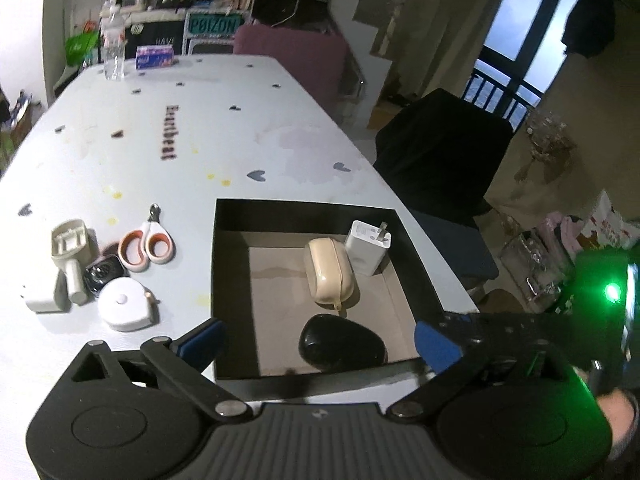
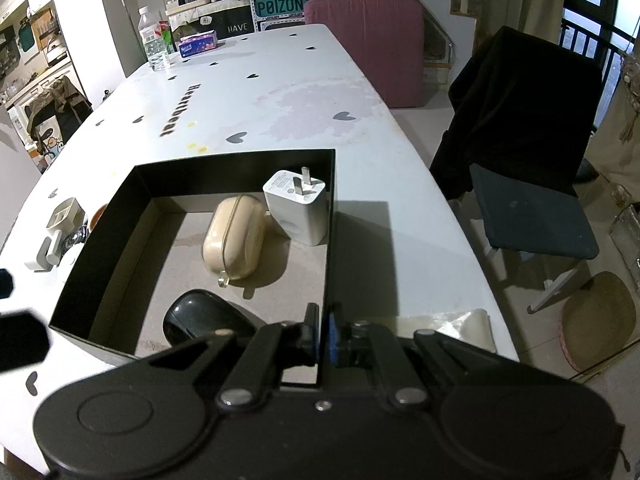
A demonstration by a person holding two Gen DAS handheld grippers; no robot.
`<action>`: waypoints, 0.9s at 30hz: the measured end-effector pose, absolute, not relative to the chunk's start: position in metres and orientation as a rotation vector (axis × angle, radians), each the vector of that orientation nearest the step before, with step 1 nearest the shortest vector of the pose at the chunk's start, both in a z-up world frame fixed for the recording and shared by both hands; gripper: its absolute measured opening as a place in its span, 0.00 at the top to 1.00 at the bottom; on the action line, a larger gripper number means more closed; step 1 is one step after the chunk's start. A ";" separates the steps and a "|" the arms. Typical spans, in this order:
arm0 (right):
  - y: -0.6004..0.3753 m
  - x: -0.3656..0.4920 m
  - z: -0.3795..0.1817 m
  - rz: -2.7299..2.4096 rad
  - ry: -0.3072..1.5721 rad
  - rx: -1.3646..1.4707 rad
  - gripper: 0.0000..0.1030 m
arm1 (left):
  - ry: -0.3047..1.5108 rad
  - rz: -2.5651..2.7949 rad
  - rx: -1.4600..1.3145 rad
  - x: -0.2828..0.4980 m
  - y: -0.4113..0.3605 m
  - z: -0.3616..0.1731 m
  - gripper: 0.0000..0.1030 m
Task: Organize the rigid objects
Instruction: 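Withdraw the left gripper from the box back over the table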
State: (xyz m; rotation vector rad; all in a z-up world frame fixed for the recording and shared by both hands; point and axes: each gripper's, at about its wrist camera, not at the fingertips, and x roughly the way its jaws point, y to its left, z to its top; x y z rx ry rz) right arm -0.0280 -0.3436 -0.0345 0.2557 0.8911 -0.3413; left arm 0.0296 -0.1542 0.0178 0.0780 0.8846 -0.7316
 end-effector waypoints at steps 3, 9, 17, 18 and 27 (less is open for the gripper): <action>-0.344 -0.028 -0.035 -0.342 0.892 0.252 0.95 | 0.841 -0.740 0.124 0.019 -0.149 0.023 0.00; -0.344 -0.028 -0.035 -0.342 0.893 0.251 0.95 | 0.794 -0.747 0.198 0.000 -0.139 0.023 0.00; -0.343 -0.028 -0.035 -0.344 0.895 0.244 0.95 | 0.766 -0.718 0.223 -0.006 -0.122 0.019 0.00; -0.343 -0.028 -0.035 -0.344 0.896 0.242 0.95 | 0.765 -0.714 0.223 -0.005 -0.120 0.019 0.00; -0.343 -0.027 -0.035 -0.345 0.899 0.236 0.95 | 0.749 -0.682 0.216 -0.002 -0.100 0.015 0.00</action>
